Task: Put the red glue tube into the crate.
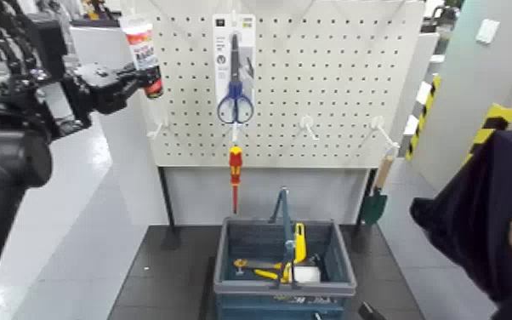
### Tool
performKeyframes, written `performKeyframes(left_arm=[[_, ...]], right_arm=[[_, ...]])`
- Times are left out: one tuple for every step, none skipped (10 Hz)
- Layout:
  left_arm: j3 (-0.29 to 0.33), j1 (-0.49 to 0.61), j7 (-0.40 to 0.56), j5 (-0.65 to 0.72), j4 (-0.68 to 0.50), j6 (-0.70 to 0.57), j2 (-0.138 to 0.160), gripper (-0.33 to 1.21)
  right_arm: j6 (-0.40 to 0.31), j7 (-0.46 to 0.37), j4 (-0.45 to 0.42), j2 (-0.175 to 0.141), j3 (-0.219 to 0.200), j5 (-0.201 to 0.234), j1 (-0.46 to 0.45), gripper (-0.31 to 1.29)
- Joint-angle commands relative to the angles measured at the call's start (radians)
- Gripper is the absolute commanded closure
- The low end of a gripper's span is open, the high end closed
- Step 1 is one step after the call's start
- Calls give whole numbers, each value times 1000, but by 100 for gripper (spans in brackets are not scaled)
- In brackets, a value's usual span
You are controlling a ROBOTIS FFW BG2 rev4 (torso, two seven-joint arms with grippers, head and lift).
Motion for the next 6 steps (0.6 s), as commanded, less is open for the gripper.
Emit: performKeyframes(left_arm=[[3,-2,0,3,-2,0,0,118],[3,0,0,6,-10,-3,1,118],[3,4,0,15,-36,-5,1,118],[0,13,4,24,-97,0,0,118],[2,32,10,35,-160,10,-3,118],[2,44,12,46,-221,24,-6,118]], right_arm=[[0,0,0,0,0,0,0,14],[0,0,0,0,0,0,0,14],[0,2,0,0,0,0,0,14],[2,0,-2,0,0,0,0,14],[2,0,-2,0,0,0,0,14],[2,0,-3,0,0,0,2,14]])
